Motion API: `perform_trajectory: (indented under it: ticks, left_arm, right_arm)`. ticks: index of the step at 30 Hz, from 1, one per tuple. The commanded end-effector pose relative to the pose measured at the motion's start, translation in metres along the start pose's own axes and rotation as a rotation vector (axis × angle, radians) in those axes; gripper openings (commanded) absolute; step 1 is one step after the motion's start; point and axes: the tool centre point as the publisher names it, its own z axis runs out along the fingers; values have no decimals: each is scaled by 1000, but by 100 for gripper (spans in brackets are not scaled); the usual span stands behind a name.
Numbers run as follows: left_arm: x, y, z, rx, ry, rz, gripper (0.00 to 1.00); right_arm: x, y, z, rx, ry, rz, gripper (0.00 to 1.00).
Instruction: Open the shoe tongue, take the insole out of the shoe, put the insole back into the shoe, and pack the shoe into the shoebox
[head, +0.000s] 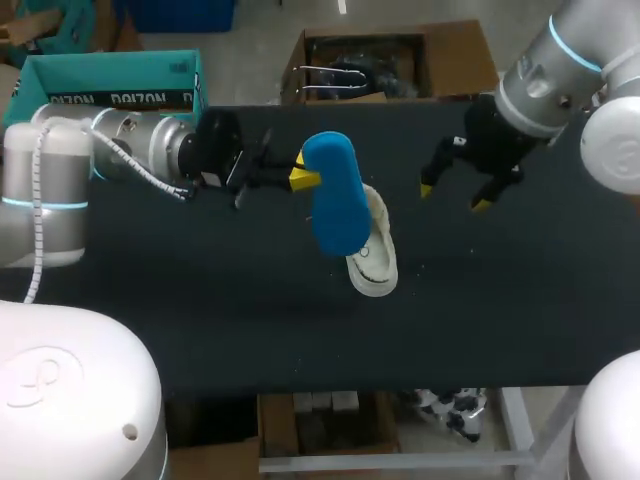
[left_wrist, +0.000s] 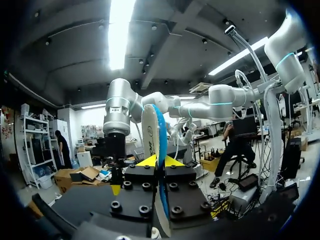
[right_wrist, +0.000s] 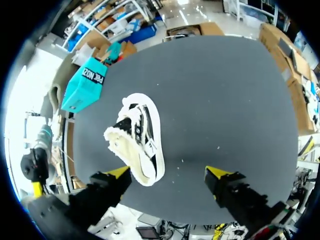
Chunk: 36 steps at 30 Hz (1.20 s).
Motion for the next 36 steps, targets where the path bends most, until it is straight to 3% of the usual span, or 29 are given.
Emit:
perform_trajectory:
  ticks: [1, 10, 16, 18, 21, 22, 24, 25, 27, 36]
  left_arm:
    - [3, 2, 2, 44, -200, -26, 0]
    - [-4, -12, 3, 34, -197, -103, 0]
    - [-23, -15, 3, 106, -135, -252, 0]
    - [-23, -15, 3, 106, -135, -252, 0]
    - [-23, -15, 3, 106, -135, -252, 0]
    - [-23, -15, 3, 106, -135, -252, 0]
    - [-23, -15, 3, 106, -135, -252, 0]
    - [-23, -15, 3, 106, -135, -252, 0]
    - [-23, -15, 3, 106, -135, -252, 0]
    - [-23, -15, 3, 106, -135, -252, 0]
  right_arm:
    - [1, 1, -1, 5, -4, 1, 100]
    - [1, 1, -1, 5, -4, 1, 100]
    - [1, 1, -1, 5, -4, 1, 100]
    - [2, -1, 0, 8, -7, 13, 100]
    - [5, -5, -5, 33, 47, 140, 100]
    - [6, -6, -7, 74, 77, 241, 100]
    - [3, -9, -12, 239, 200, 544, 100]
    - [4, -14, -14, 292, 217, 589, 100]
    - [17, -25, -30, 244, 244, 563, 100]
    - [17, -25, -30, 244, 244, 563, 100]
